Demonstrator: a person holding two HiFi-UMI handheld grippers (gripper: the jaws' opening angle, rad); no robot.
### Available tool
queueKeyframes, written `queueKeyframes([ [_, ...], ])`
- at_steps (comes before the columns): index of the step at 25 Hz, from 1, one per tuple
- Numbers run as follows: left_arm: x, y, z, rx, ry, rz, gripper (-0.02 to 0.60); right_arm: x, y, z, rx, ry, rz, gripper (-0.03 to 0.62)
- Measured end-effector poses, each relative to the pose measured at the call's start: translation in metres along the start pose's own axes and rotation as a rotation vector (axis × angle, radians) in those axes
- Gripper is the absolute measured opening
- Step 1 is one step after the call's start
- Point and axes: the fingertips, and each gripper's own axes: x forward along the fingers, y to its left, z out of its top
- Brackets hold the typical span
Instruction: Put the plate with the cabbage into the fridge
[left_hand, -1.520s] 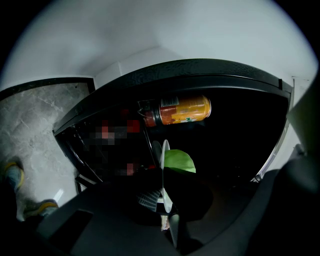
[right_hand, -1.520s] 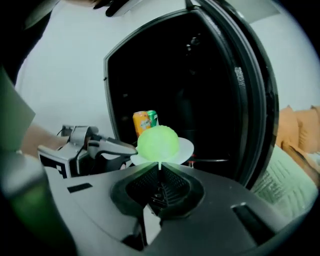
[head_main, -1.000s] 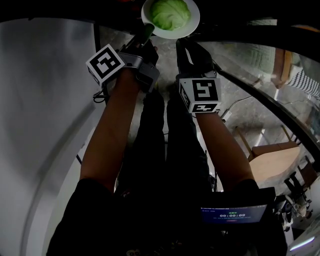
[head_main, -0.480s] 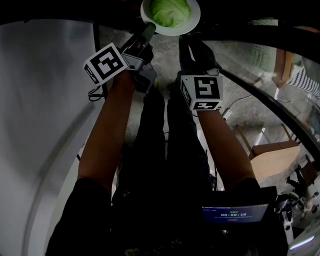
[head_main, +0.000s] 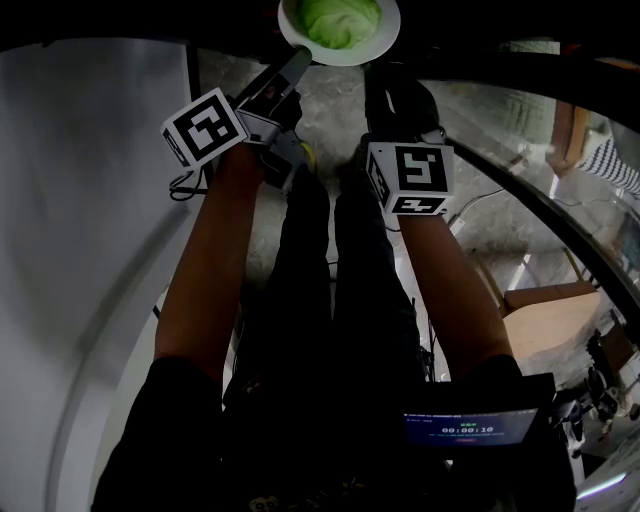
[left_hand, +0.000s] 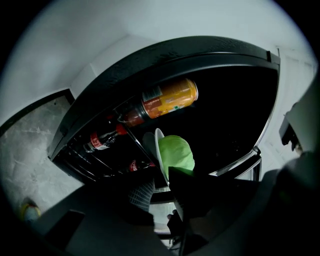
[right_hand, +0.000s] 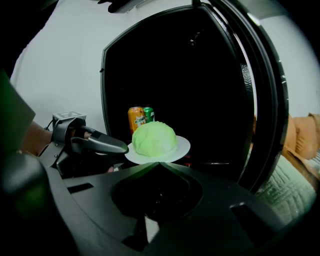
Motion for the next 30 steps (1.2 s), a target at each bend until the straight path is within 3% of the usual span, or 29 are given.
queueKeyframes([
  [4,-0.013,0.008,0.002,-0.039,-0.036,-0.003,0.077,0.001,0.003,-0.001,0.001,0.002,-0.001,0.005],
  [6,-0.024,0.006,0.004,0.049,-0.051,0.028,0.077,0.001,0.004,-0.001,-0.004,-0.005,0.001,0.005],
  [8,-0.034,0.000,0.006,0.285,-0.044,0.098,0.077,0.000,0.005,0.000,-0.008,-0.009,0.004,0.005],
  [10,-0.038,-0.007,0.003,0.615,0.000,0.180,0.075,0.001,0.004,0.001,-0.009,-0.007,0.003,0.005],
  [12,-0.034,-0.009,-0.004,0.884,0.055,0.246,0.044,0.001,0.003,0.000,-0.007,0.005,0.001,0.005],
  [13,-0.030,-0.010,-0.008,0.974,0.072,0.272,0.023,0.002,0.003,0.000,-0.007,0.011,0.001,0.005],
  [15,-0.021,-0.015,-0.011,1.075,0.076,0.291,0.003,0.003,0.001,0.000,-0.010,0.015,0.001,0.005],
  [17,-0.011,-0.021,-0.010,1.102,0.060,0.288,0.003,0.005,-0.001,0.003,-0.017,0.005,0.003,0.005],
  [24,-0.015,-0.023,-0.002,1.091,-0.017,0.333,0.003,0.003,0.004,0.004,-0.009,0.010,0.005,0.005],
  [30,-0.018,-0.015,-0.003,1.078,0.007,0.360,0.003,0.003,0.005,0.010,-0.009,0.003,0.007,0.005],
])
